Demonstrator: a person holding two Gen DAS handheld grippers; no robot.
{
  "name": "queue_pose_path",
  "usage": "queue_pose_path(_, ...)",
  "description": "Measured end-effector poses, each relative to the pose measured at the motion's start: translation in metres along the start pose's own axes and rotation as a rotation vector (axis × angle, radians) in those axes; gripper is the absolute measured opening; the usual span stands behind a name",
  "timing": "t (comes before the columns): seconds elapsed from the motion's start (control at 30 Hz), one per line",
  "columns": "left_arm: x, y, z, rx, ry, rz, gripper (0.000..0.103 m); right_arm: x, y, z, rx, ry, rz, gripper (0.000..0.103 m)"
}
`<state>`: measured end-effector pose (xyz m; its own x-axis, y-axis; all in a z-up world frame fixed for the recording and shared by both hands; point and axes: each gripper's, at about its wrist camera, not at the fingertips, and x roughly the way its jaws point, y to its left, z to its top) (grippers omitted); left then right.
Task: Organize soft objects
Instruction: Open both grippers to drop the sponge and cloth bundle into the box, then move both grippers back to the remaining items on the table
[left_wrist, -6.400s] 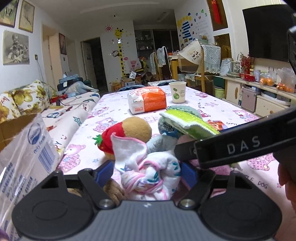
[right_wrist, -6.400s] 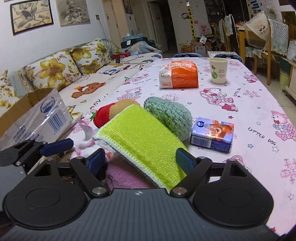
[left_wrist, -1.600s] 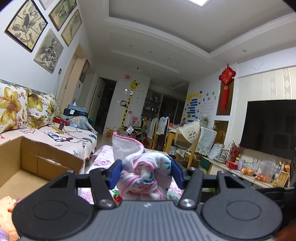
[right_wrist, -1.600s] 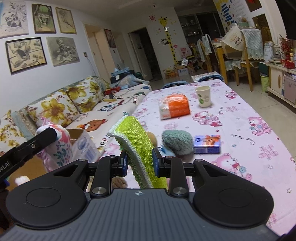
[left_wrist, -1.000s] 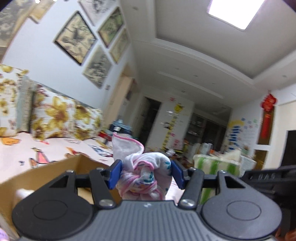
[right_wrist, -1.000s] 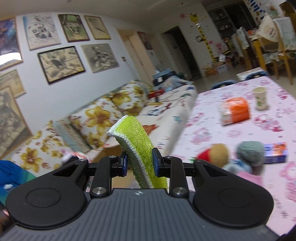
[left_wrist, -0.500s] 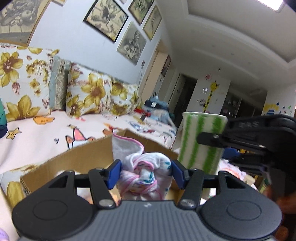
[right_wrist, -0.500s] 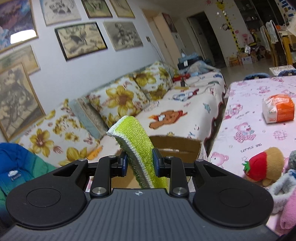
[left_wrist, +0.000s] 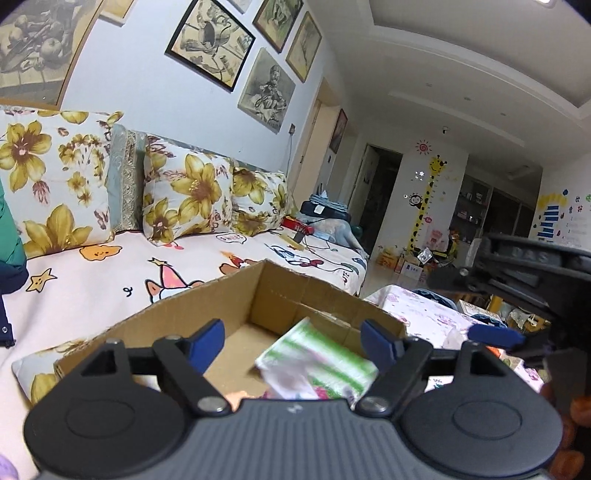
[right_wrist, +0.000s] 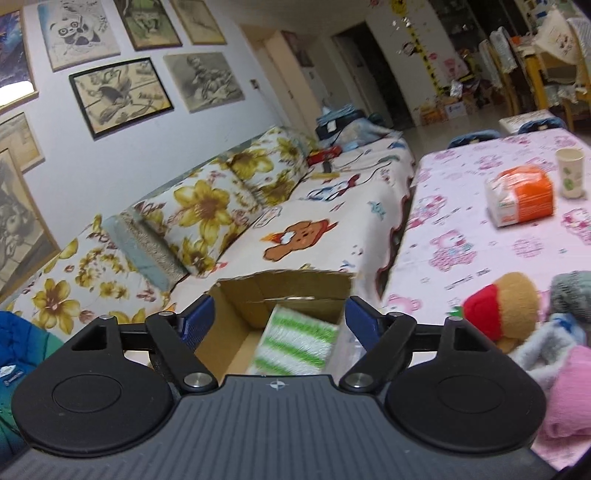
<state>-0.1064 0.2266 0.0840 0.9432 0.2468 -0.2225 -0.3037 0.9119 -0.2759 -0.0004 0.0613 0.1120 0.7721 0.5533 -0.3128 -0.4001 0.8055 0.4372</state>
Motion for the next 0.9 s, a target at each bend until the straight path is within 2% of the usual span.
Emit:
queue_pose_path(0.43, -0.006, -0.020, -0.004, 0.073, -0.039, -0.040, 0.094, -0.050, -0.024, -0.013, -0.039, -0.085, -0.155, 0.101)
queue_pose_path(0.9, -0.014, -0.052, -0.015, 0.181, -0.074, -0.109, 0.098, -0.071, -0.038, -0.026, -0.041, -0.114, -0.251, 0.102)
